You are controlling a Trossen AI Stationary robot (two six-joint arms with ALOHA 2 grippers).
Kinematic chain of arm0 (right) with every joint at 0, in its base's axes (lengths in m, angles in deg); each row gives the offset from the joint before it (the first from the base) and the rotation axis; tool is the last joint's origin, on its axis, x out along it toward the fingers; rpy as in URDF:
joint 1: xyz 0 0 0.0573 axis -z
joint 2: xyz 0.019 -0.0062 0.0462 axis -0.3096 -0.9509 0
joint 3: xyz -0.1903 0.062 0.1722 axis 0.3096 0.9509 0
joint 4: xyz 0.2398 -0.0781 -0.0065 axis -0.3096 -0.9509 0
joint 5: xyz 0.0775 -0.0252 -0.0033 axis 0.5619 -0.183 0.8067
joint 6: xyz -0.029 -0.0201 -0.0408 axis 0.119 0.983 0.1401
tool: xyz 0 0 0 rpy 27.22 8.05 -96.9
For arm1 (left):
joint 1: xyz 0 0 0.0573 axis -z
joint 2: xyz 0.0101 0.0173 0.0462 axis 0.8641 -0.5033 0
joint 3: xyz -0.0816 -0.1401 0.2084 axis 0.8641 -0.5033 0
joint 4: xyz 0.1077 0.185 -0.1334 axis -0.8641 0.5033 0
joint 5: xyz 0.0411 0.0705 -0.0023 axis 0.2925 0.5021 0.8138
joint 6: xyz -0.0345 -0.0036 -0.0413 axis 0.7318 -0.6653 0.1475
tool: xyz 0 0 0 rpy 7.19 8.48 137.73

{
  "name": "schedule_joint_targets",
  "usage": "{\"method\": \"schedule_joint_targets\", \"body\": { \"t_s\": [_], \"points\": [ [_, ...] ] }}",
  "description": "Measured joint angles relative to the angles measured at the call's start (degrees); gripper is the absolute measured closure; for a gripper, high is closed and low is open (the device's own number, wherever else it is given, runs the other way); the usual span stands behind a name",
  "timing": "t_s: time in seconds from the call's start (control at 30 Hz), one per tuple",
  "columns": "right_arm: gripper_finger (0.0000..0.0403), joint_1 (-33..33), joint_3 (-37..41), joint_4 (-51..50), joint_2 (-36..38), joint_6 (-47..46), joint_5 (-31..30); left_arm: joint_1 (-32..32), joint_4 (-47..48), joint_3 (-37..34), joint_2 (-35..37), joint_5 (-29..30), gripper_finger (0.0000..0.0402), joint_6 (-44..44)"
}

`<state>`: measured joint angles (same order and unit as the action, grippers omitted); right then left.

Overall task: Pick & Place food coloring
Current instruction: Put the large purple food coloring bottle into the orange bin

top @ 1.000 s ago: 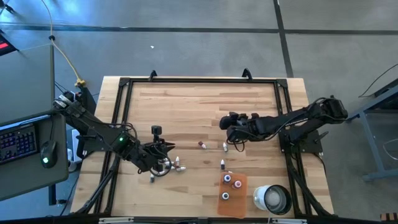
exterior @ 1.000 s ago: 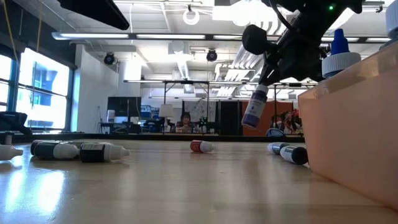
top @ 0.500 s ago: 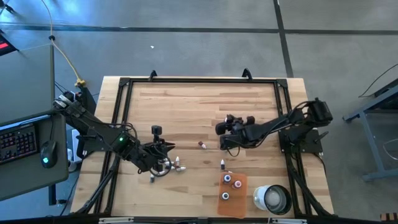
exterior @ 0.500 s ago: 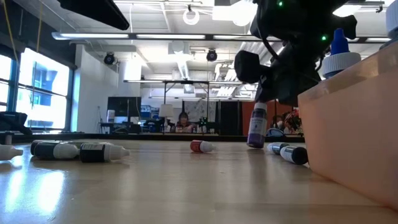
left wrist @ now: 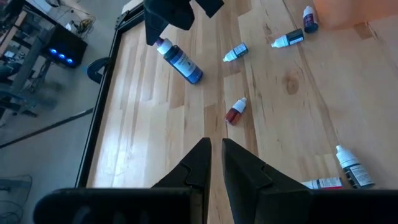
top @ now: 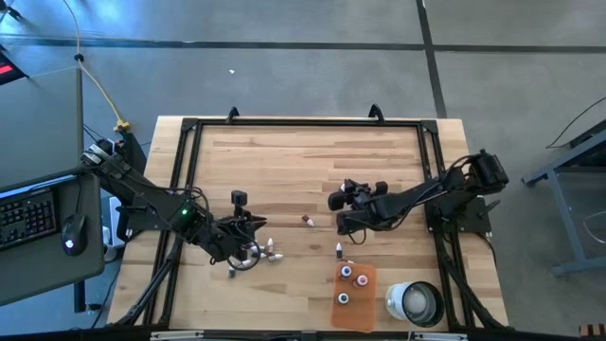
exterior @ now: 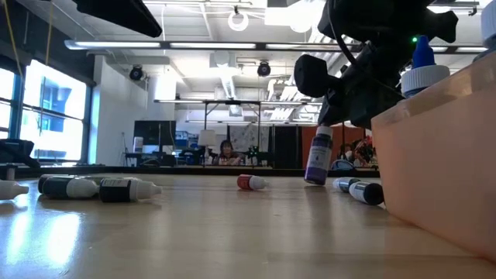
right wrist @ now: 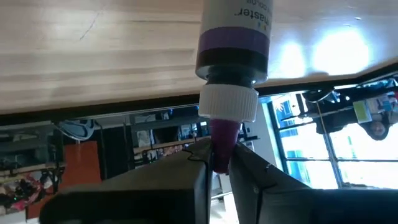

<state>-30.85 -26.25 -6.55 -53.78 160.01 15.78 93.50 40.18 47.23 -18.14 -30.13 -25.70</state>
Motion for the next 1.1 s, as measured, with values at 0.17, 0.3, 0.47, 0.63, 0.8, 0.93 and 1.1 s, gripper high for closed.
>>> {"method": "schedule_joint_targets", "body": {
  "t_s": [0.17,0.3,0.47,0.63,0.8,0.93,1.1],
  "points": [
    [0.0334,-1.5,0.0,0.4,0.0,-2.8,-0.1,0.0,0.0,0.0,0.0,-0.8,0.0365,0.0],
    [0.0308,-2.4,0.0,0.4,0.0,-3.8,0.1,0.0,0.0,0.0,0.0,-0.8,0.0365,0.0],
    [0.0303,-2.7,0.0,1.7,0.0,-4.6,-0.8,0.0,0.0,0.0,0.0,-0.8,0.0365,0.0],
    [0.031,-2.7,0.0,6.8,0.1,-6.4,-3.2,0.0,0.0,0.0,0.0,-1.6,0.0365,0.0],
    [0.0311,-2.7,0.0,9.2,0.1,-8.3,-5.1,0.0,0.0,0.0,0.0,-3.1,0.0365,0.1],
    [0.0312,-2.4,0.0,9.2,1.5,-19.8,-10.1,0.0,0.0,0.0,0.0,-3.4,0.0365,0.1],
    [0.0313,-0.8,0.0,6.4,6.0,-43.4,-22.0,0.0,-0.5,0.0,0.0,-4.0,0.0365,0.2]
  ]
}}
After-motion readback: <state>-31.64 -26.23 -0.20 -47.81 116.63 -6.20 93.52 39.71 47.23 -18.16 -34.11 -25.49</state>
